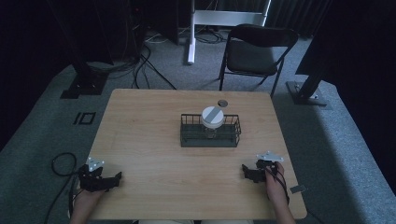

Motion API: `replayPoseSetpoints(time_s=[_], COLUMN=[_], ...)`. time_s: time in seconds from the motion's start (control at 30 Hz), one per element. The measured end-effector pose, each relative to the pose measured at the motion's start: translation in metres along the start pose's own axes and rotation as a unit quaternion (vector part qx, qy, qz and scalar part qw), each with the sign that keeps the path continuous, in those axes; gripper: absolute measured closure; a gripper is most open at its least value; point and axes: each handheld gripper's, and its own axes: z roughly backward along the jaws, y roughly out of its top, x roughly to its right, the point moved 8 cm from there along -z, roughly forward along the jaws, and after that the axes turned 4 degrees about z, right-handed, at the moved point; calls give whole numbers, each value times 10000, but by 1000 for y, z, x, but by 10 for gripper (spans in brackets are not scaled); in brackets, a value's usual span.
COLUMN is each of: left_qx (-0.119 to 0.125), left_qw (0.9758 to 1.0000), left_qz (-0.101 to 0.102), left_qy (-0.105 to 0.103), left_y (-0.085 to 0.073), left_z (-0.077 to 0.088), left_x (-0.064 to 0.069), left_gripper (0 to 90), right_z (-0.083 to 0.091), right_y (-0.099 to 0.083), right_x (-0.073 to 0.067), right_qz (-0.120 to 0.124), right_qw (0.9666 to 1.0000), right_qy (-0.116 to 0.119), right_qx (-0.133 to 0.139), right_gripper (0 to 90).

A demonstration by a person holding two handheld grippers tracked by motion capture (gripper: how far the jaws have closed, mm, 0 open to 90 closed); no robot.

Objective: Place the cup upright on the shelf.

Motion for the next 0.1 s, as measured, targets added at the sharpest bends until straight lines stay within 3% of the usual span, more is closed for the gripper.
replayPoseSetpoints(time_s=[0.1], left_qx=[0], left_qw=[10000], left_qz=[1], left_qy=[0], left_y=[0], left_z=[0], left_x=[0], left_gripper=[6], right_z=[0], right_y=[0], right_x=[0], right_qz=[9], right_qw=[10000], right_qy=[9], right_qx=[1], right_gripper=[118])
